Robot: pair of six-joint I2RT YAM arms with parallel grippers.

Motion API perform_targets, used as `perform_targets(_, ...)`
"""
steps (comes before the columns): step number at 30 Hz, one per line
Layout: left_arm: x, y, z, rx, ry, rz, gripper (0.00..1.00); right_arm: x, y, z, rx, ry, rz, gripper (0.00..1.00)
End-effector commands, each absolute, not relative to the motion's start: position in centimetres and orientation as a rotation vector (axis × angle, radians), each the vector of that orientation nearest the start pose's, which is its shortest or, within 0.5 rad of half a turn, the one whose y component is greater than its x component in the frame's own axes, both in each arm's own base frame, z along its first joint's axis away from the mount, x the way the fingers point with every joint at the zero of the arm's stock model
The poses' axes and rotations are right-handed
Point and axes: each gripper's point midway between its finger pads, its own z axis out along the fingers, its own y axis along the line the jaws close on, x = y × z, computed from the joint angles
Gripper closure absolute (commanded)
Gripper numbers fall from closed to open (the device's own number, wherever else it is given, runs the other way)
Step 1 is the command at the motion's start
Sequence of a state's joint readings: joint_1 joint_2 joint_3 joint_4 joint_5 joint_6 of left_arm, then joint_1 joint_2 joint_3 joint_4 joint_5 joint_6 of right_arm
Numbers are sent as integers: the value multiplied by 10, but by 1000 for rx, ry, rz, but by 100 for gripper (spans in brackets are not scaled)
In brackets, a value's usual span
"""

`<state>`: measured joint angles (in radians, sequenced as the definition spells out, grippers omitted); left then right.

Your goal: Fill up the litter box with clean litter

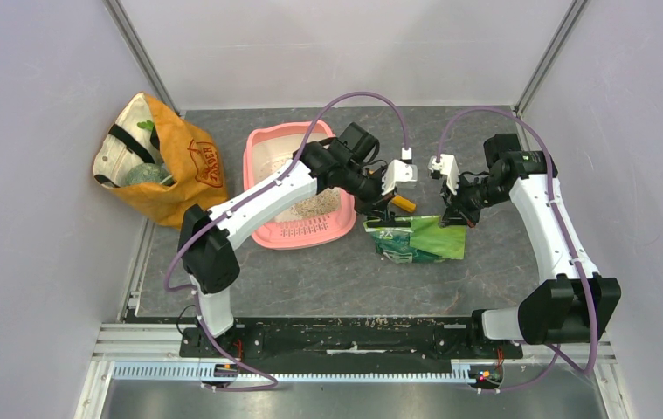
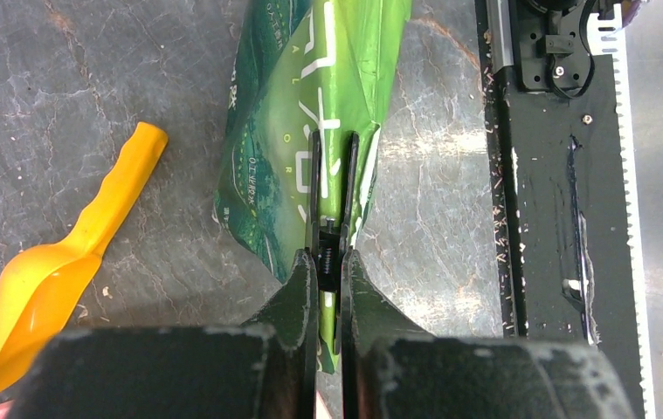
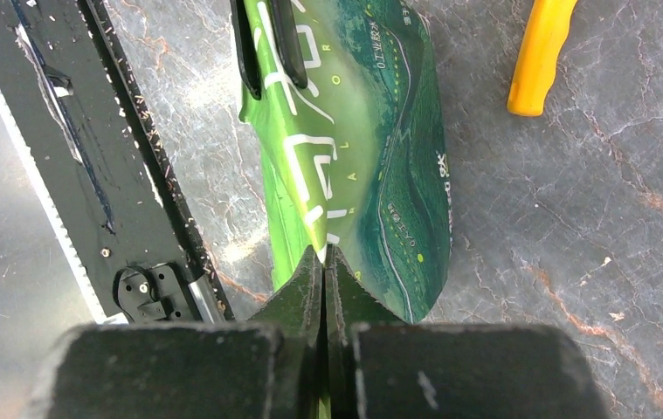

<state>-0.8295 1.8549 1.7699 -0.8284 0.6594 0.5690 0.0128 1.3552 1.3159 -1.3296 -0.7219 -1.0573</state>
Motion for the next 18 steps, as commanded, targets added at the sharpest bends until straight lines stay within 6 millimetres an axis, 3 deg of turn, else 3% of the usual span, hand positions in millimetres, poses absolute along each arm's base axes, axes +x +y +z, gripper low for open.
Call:
perform_targets(1,241,-398,201,1814,1667,-896,98,237,100,207,-1360,2033,725,100)
perform_targets(4,242,-400,203,1803,1686,-888,92,237,101,208,-1358,2034,731,100)
perform_targets(10,239,-402,216,1771,1692,-903,65,236,101,208,-1354,2036,737,100)
perform_targets(18,232,-394,240,1729,1684,-909,41,236,101,207,-1345,2051,742,100)
